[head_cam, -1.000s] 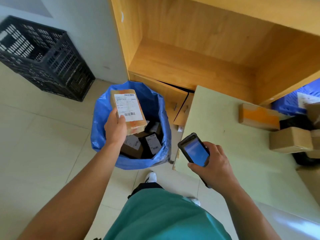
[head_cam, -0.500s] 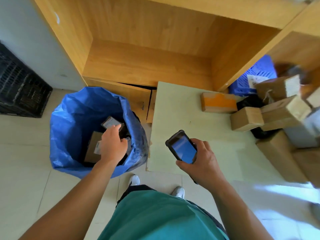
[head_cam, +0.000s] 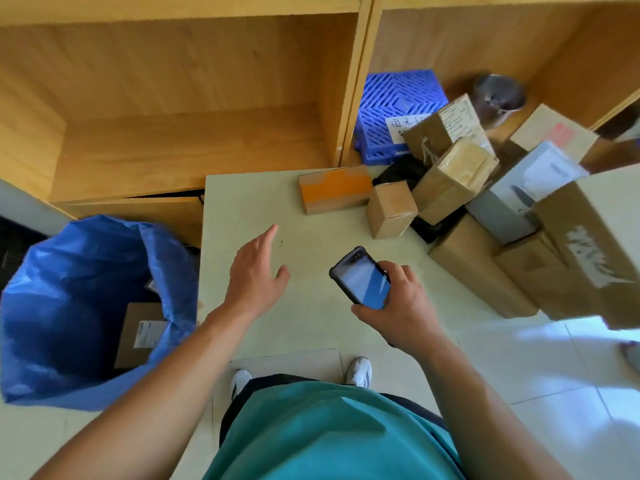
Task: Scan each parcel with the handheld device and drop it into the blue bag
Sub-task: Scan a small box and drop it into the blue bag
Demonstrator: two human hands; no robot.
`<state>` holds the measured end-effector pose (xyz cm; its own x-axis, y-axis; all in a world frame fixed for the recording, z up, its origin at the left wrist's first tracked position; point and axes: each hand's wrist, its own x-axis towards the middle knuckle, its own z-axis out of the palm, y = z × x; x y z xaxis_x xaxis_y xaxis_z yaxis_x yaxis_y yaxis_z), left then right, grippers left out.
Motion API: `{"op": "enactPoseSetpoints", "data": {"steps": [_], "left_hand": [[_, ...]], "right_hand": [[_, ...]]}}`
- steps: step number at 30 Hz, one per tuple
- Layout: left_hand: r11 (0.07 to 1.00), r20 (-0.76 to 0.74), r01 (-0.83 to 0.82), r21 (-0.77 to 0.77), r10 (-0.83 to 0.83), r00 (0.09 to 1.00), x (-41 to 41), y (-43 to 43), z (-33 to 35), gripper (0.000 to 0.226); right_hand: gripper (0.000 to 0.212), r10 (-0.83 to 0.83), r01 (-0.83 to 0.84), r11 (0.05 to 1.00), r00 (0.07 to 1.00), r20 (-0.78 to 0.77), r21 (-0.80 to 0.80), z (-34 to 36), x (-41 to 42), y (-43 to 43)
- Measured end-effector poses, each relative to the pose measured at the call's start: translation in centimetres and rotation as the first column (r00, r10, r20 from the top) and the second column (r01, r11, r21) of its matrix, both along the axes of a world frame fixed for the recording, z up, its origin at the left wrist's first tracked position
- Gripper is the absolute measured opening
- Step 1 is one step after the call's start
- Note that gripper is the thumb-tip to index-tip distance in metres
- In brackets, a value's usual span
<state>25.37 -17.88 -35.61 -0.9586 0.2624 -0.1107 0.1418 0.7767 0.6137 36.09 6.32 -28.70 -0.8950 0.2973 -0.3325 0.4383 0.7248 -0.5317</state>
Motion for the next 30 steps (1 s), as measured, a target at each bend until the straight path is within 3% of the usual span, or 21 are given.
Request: {"op": "enactPoseSetpoints", "data": {"steps": [7, 14, 21, 30], "left_hand": [[0.976, -0.056, 0.189, -0.11, -0.196, 0.979, -1.5, 13.4, 2.2, 0.085], [0.878, -0.035, 0.359, -0.317, -0.39, 0.92, -6.3, 21.5, 3.8, 0.087], [0.842, 0.13, 0.392, -0.37, -0.371, 0.919, -10.0, 27.7, 2.5, 0.09], [0.774, 0.21, 0.426, -0.468, -0.371, 0.905, -10.7, 30.4, 0.6, 0.116]], "right_hand": [[0.086, -0.101, 0.101, 0.995, 0.995, -0.02, 0.017, 0.5, 1.9, 10.8], [0.087, -0.16, 0.16, 0.986, 0.987, -0.002, -0.053, 0.1, 3.1, 14.5], [0.085, -0.232, 0.231, 0.971, 0.973, -0.009, -0.067, 0.4, 4.2, 17.3], [0.086, -0.288, 0.289, 0.956, 0.957, 0.024, -0.045, 0.1, 4.5, 18.2]]}}
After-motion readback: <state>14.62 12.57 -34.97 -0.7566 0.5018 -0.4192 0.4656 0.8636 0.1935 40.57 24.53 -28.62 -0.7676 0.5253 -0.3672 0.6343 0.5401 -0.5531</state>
